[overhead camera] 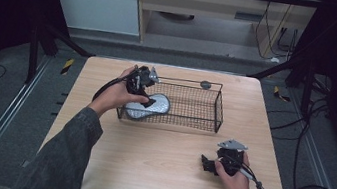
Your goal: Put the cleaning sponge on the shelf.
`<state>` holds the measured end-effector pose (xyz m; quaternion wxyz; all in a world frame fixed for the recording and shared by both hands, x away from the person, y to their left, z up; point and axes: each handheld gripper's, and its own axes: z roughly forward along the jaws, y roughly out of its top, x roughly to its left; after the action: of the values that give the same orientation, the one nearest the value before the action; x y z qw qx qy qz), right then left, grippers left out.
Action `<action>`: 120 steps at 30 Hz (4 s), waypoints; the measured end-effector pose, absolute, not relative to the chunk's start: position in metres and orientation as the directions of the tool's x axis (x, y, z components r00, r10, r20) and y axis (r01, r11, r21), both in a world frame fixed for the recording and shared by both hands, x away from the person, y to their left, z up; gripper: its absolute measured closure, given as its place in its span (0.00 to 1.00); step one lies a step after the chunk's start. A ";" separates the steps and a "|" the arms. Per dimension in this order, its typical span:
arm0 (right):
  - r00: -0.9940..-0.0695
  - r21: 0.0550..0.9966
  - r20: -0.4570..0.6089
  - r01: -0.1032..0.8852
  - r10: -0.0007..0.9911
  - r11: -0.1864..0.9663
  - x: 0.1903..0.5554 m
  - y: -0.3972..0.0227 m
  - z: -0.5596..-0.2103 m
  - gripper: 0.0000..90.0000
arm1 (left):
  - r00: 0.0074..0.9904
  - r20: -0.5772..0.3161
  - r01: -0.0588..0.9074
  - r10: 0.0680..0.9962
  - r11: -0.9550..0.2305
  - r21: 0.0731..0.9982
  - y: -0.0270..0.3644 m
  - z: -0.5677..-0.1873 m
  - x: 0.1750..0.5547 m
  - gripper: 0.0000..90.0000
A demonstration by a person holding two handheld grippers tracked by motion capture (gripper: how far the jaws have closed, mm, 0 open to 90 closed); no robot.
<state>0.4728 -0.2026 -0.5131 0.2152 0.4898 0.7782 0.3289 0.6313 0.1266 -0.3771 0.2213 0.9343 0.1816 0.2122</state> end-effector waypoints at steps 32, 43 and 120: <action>-0.424 0.723 -0.010 0.623 0.906 0.300 0.473 -0.202 -0.513 0.01 | 0.779 0.270 0.330 0.566 -0.736 0.591 0.115 -0.378 0.581 0.05; -0.423 0.723 -0.010 0.623 0.906 0.299 0.472 -0.201 -0.513 0.01 | 0.742 0.250 0.336 0.622 -0.667 0.665 0.124 -0.375 0.557 0.05; -0.440 0.724 -0.009 0.617 0.898 0.309 0.472 -0.200 -0.513 0.01 | 0.492 0.092 0.616 0.866 -0.421 0.666 0.284 -0.478 0.515 0.05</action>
<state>0.4718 -0.1998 -0.5132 0.2120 0.4850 0.7808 0.3318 0.5146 0.2837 -0.4782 0.2878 0.8144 0.4547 0.2173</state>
